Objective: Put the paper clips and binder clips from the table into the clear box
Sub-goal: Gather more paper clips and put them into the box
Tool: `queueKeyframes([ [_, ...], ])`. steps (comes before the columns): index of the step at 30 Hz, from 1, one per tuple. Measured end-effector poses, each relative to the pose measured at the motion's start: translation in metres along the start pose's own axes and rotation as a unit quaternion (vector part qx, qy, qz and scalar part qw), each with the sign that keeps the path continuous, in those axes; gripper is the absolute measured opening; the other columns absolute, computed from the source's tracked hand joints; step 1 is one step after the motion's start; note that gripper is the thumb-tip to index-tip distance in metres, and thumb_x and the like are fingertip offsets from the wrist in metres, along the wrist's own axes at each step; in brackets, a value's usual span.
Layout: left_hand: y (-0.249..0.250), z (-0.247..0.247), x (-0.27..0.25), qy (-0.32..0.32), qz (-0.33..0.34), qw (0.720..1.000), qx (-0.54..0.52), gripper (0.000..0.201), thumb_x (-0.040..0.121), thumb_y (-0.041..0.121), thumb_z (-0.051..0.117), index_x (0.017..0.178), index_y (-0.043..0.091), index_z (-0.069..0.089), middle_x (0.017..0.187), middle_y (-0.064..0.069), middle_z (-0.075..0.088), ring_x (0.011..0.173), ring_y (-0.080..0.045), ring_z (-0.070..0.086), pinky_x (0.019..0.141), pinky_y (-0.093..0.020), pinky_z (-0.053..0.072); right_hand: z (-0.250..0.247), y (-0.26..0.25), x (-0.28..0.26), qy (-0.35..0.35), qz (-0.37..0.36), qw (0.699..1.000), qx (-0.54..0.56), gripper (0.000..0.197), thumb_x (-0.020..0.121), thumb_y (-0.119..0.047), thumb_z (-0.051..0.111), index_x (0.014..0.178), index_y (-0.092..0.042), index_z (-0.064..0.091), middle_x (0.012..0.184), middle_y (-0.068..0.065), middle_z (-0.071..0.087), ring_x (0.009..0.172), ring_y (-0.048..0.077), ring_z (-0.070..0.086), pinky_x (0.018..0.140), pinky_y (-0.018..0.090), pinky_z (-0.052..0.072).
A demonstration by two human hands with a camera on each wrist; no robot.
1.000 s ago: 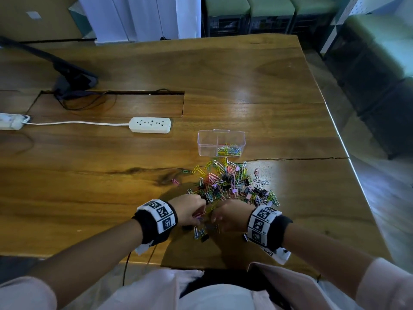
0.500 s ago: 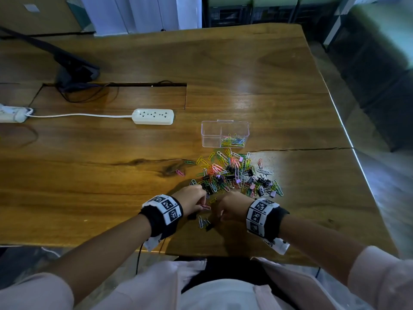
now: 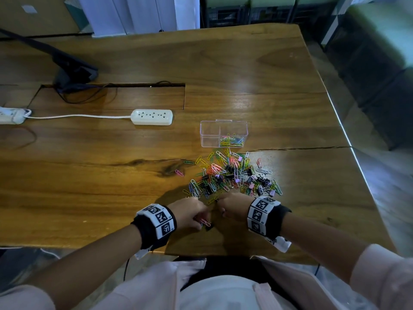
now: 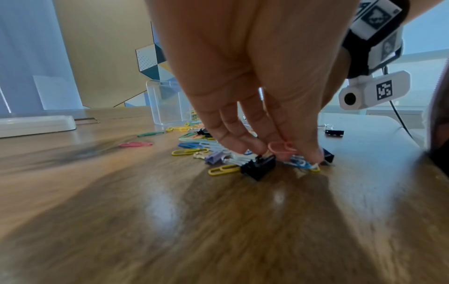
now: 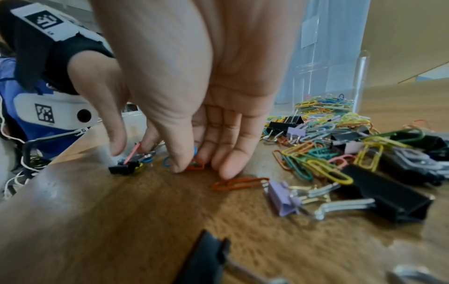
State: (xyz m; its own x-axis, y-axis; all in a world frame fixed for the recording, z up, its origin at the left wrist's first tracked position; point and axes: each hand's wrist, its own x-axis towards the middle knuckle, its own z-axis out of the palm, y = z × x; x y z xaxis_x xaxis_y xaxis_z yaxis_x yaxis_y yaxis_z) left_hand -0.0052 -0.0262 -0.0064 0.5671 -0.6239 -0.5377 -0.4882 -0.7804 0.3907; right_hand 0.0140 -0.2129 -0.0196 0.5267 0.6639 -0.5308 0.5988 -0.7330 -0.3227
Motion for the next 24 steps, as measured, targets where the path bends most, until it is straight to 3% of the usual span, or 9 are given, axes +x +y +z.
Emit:
queueKeyframes([
  [6, 0.004, 0.009, 0.003, 0.022, -0.018, 0.999, 0.023, 0.044, 0.08, 0.037, 0.069, 0.115, 0.017, 0.051, 0.118, -0.001, 0.055, 0.112, -0.017, 0.047, 0.09, -0.031, 0.043, 0.001, 0.01, -0.005, -0.003, 0.019, 1.0, 0.016, 0.018, 0.09, -0.016, 0.056, 0.105, -0.008, 0.061, 0.112, 0.009, 0.061, 0.107, 0.023, 0.056, 0.094, 0.034, 0.046],
  [10, 0.005, 0.008, 0.007, 0.042, -0.029, 0.999, 0.0, 0.037, 0.082, 0.034, 0.068, 0.112, 0.017, 0.055, 0.117, -0.001, 0.054, 0.112, -0.017, 0.047, 0.092, -0.03, 0.042, 0.0, 0.011, -0.009, 0.018, 0.018, 0.999, 0.025, 0.015, 0.089, -0.016, 0.057, 0.101, -0.009, 0.063, 0.11, 0.006, 0.061, 0.103, 0.02, 0.056, 0.089, 0.029, 0.044],
  [15, 0.007, 0.008, 0.011, 0.069, -0.026, 0.997, -0.022, 0.027, 0.085, 0.029, 0.066, 0.108, 0.017, 0.06, 0.114, 0.0, 0.054, 0.108, -0.015, 0.05, 0.089, -0.025, 0.043, -0.006, 0.016, -0.011, 0.026, 0.03, 0.999, 0.03, 0.019, 0.089, -0.017, 0.058, 0.105, -0.01, 0.064, 0.11, 0.005, 0.064, 0.103, 0.02, 0.059, 0.09, 0.031, 0.05],
  [19, 0.004, 0.008, 0.013, 0.086, -0.01, 0.996, -0.03, 0.02, 0.088, 0.027, 0.062, 0.105, 0.017, 0.063, 0.109, 0.0, 0.056, 0.101, -0.014, 0.054, 0.081, -0.021, 0.044, -0.029, 0.028, -0.013, 0.083, 0.072, 0.992, 0.065, 0.019, 0.09, -0.02, 0.057, 0.105, -0.013, 0.066, 0.108, 0.002, 0.066, 0.101, 0.016, 0.061, 0.091, 0.027, 0.05],
  [21, 0.003, 0.008, 0.015, 0.092, 0.0, 0.995, -0.023, 0.019, 0.09, 0.027, 0.058, 0.104, 0.015, 0.063, 0.108, -0.001, 0.056, 0.1, -0.014, 0.053, 0.08, -0.019, 0.042, -0.045, 0.039, -0.013, 0.114, 0.086, 0.987, 0.07, 0.019, 0.09, -0.023, 0.057, 0.102, -0.012, 0.066, 0.105, 0.002, 0.066, 0.098, 0.015, 0.061, 0.087, 0.024, 0.05],
  [24, 0.004, 0.009, 0.019, 0.105, 0.0, 0.994, -0.008, 0.02, 0.093, 0.027, 0.054, 0.104, 0.013, 0.062, 0.107, -0.002, 0.056, 0.097, -0.015, 0.053, 0.081, -0.021, 0.044, -0.069, 0.057, -0.011, 0.167, 0.131, 0.972, 0.105, 0.015, 0.089, -0.026, 0.057, 0.096, -0.015, 0.066, 0.097, 0.0, 0.066, 0.078, 0.007, 0.06, 0.072, 0.017, 0.048],
])
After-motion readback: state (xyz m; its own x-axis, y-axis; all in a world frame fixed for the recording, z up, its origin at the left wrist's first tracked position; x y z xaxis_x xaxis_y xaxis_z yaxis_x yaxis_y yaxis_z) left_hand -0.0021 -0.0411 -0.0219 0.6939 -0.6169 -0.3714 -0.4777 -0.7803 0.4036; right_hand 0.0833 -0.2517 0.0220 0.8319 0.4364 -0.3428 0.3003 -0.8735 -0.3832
